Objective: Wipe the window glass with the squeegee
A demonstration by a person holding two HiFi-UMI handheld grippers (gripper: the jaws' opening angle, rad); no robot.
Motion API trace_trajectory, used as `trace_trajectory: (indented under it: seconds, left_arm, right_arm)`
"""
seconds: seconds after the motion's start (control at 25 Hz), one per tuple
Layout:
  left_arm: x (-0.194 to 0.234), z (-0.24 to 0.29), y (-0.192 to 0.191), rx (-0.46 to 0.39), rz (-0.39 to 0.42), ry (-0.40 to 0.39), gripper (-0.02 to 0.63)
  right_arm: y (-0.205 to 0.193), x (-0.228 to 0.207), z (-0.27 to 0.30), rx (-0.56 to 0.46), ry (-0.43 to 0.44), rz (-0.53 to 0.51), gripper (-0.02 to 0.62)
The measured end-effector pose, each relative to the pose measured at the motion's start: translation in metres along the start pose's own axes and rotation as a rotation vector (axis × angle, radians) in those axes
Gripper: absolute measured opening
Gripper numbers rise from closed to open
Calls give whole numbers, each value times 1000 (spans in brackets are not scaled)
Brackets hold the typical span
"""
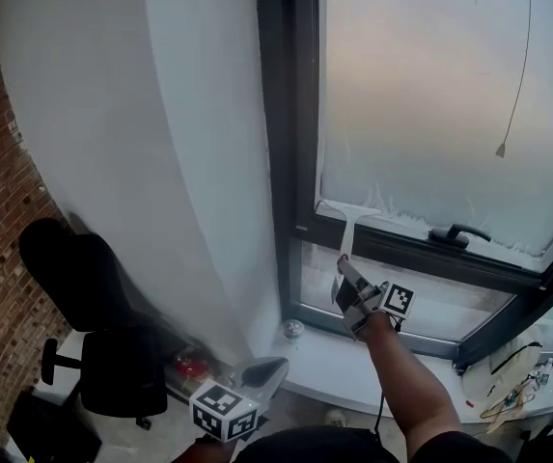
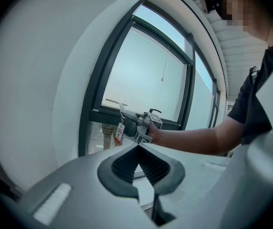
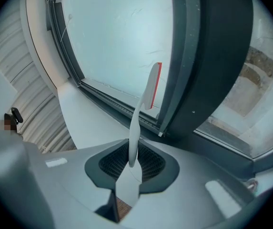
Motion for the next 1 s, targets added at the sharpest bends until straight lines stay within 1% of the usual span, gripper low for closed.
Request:
trace_trajectory:
  seconds: [0.2, 0.32, 0.52, 0.68, 0.76, 0.84, 1.0]
  left_arm:
    - [-1, 12, 5, 1, 19, -34, 0]
    - [-4, 19, 8, 5, 34, -59, 0]
    - [-9, 32, 13, 12, 55, -92, 0]
    - [-12, 39, 18, 5, 62, -102, 0]
    - [-13, 41, 19, 0, 64, -105, 0]
    - [-15, 42, 20, -2, 69, -105, 0]
    - [-15, 42, 19, 0, 68, -93, 0]
  right_arm:
    - [15, 39, -11, -9, 44, -70, 80]
    - [34, 72, -19, -6, 47, -147, 80]
    - [91, 139, -36, -28, 55, -342, 81]
    - [148, 188, -51, -66, 75, -461, 81]
    - [173, 205, -59, -86, 84, -492, 81]
    - [192, 216, -65, -105, 95, -502, 81]
    - [212, 227, -73, -119, 108, -501, 81]
Point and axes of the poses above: the fingertips, and each gripper's own axes: z forward along the fingers, x to its left, y out of its top, the point moved 9 cm from there along -z, backward along the fingers, and after that the axes turned 14 degrees about x, right-handed, at the moved point
